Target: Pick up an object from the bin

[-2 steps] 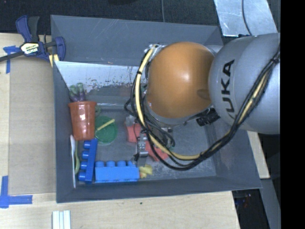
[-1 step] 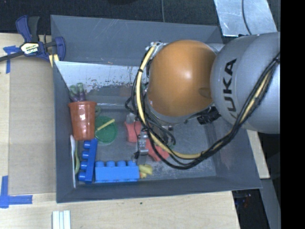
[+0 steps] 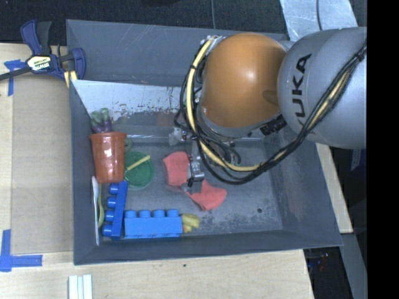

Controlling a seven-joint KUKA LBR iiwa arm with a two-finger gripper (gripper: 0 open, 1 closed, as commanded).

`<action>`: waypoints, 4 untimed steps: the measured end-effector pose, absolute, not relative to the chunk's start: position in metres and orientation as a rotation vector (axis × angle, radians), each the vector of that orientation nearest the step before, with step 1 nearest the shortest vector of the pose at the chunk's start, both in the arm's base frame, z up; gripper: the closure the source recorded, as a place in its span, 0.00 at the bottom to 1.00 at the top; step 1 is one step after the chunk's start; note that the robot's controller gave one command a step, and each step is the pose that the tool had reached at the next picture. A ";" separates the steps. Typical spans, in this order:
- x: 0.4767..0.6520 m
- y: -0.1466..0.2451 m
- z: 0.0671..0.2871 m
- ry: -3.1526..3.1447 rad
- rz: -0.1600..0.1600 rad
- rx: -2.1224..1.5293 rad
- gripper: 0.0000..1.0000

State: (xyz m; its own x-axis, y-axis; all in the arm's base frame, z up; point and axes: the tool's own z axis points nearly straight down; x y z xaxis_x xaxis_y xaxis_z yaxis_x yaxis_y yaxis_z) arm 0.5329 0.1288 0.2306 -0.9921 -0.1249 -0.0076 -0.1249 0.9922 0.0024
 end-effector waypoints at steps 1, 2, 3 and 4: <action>0.572 0.110 0.221 3.131 0.002 -0.158 0.00; 0.572 0.064 0.176 3.128 0.002 -0.157 0.00; 0.585 0.073 0.102 3.099 0.004 -0.370 0.00; 0.547 0.076 0.076 3.117 0.001 0.102 1.00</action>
Offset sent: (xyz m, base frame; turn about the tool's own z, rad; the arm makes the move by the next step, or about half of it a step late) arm 0.0376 -0.0698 -0.0605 0.0252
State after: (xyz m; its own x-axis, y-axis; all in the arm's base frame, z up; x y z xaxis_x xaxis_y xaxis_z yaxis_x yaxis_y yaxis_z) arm 0.5475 0.0756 0.0757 -0.9976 0.0651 -0.0229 0.0651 0.9979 0.0016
